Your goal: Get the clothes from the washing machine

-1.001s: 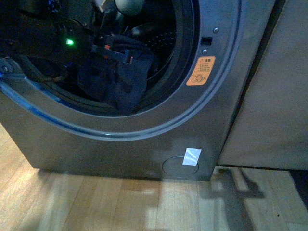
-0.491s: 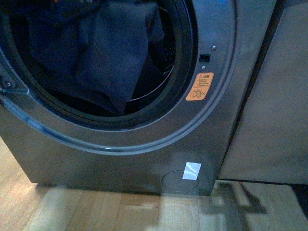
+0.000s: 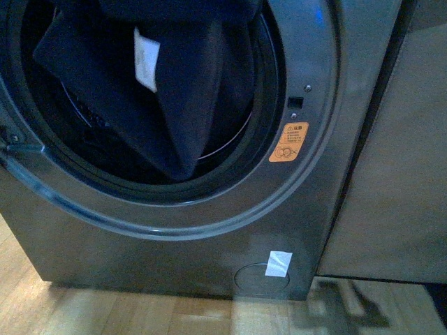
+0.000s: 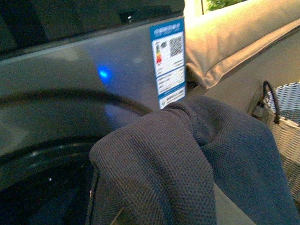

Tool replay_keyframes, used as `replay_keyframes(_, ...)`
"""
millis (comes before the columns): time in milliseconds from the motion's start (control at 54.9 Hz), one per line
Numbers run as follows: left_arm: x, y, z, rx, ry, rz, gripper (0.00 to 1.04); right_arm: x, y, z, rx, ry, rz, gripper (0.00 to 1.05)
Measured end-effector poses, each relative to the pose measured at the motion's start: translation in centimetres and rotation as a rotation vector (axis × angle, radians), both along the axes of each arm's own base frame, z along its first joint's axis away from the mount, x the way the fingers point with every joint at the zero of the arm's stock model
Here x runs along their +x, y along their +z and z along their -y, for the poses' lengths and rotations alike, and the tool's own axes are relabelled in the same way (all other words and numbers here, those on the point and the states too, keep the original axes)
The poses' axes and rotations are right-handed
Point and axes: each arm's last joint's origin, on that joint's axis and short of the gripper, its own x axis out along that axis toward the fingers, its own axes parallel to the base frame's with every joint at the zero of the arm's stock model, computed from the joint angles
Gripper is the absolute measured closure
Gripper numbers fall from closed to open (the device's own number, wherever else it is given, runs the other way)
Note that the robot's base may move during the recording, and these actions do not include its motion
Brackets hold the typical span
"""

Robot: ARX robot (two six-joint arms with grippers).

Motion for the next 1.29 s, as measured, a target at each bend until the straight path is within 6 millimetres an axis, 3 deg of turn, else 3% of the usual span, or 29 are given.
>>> replay_keyframes(200, -1.0, 3.6, 1.8, -0.007, -0.053, 0.071, 0.98, 0.0, 0.0, 0.0, 0.0, 0.0, 0.0, 0.07)
replay_keyframes(528, 0.8, 9.8, 5.1, -0.029, -0.105, 0.109, 0.98, 0.0, 0.0, 0.0, 0.0, 0.0, 0.0, 0.07)
replay_keyframes(692, 0.6, 12.3, 6.3, -0.048, -0.138, 0.125, 0.98, 0.0, 0.0, 0.0, 0.0, 0.0, 0.0, 0.07)
replay_keyframes(1019, -2.4, 15.9, 8.0, -0.083, -0.284, 0.161, 0.98, 0.0, 0.0, 0.0, 0.0, 0.0, 0.0, 0.07)
replay_keyframes(1292, -1.0, 17.3, 9.8, -0.086, -0.296, 0.127, 0.98, 0.0, 0.0, 0.0, 0.0, 0.0, 0.0, 0.07)
